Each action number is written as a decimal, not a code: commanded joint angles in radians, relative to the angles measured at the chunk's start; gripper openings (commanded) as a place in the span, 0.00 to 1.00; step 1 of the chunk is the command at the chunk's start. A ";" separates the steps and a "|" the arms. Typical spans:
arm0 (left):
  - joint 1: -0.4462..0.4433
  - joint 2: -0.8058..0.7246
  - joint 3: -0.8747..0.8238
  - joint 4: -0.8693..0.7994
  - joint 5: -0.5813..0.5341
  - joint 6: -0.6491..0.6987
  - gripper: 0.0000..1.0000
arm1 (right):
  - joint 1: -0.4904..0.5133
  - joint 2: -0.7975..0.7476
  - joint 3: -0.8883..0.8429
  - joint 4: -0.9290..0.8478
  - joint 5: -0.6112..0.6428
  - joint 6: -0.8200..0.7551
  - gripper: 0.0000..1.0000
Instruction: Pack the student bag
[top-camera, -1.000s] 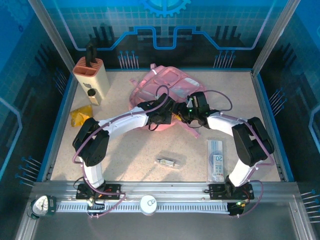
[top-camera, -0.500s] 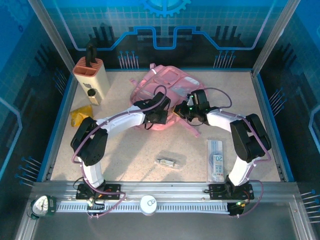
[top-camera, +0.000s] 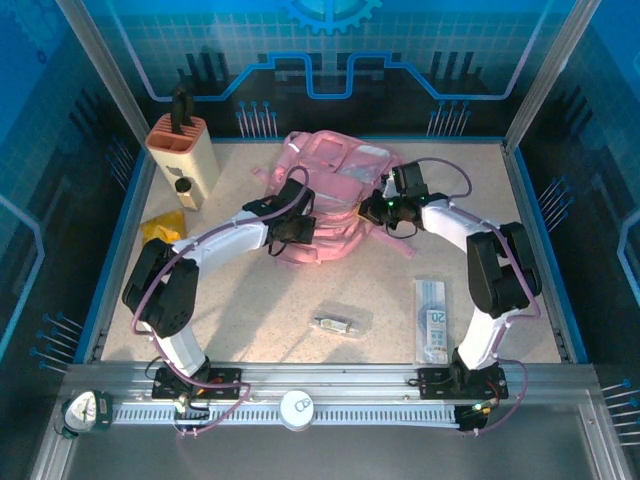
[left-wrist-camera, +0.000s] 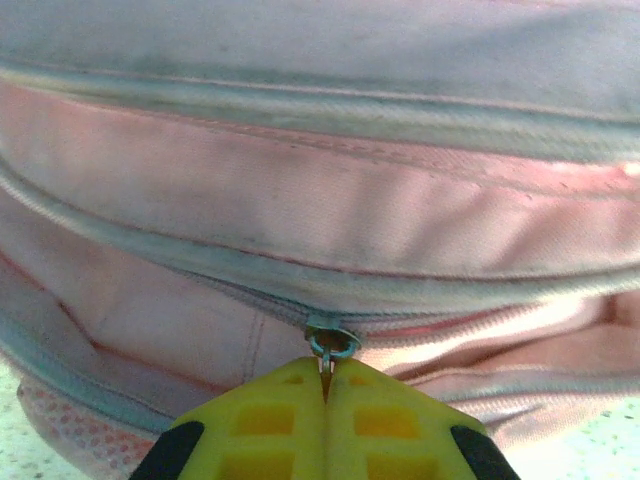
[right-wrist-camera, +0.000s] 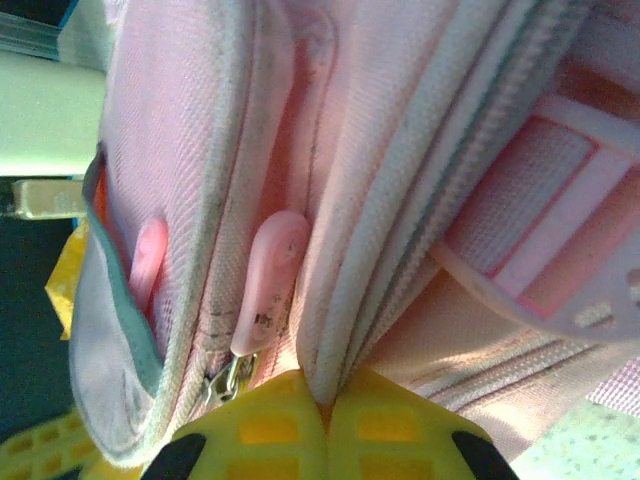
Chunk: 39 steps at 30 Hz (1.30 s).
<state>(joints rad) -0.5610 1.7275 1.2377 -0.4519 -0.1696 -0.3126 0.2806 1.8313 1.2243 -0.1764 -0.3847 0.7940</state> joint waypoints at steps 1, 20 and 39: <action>-0.062 -0.014 0.009 -0.050 0.044 -0.083 0.00 | -0.058 0.076 0.147 -0.045 0.068 -0.078 0.12; -0.127 0.053 0.124 0.018 0.082 -0.176 0.00 | 0.068 -0.191 -0.302 0.377 -0.089 0.357 0.56; -0.128 0.022 0.091 -0.057 0.017 -0.077 0.00 | 0.131 -0.088 -0.211 0.306 0.112 0.275 0.12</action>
<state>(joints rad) -0.6773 1.7775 1.3212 -0.4610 -0.1268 -0.4530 0.4374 1.7531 0.9794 0.1905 -0.3672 1.1641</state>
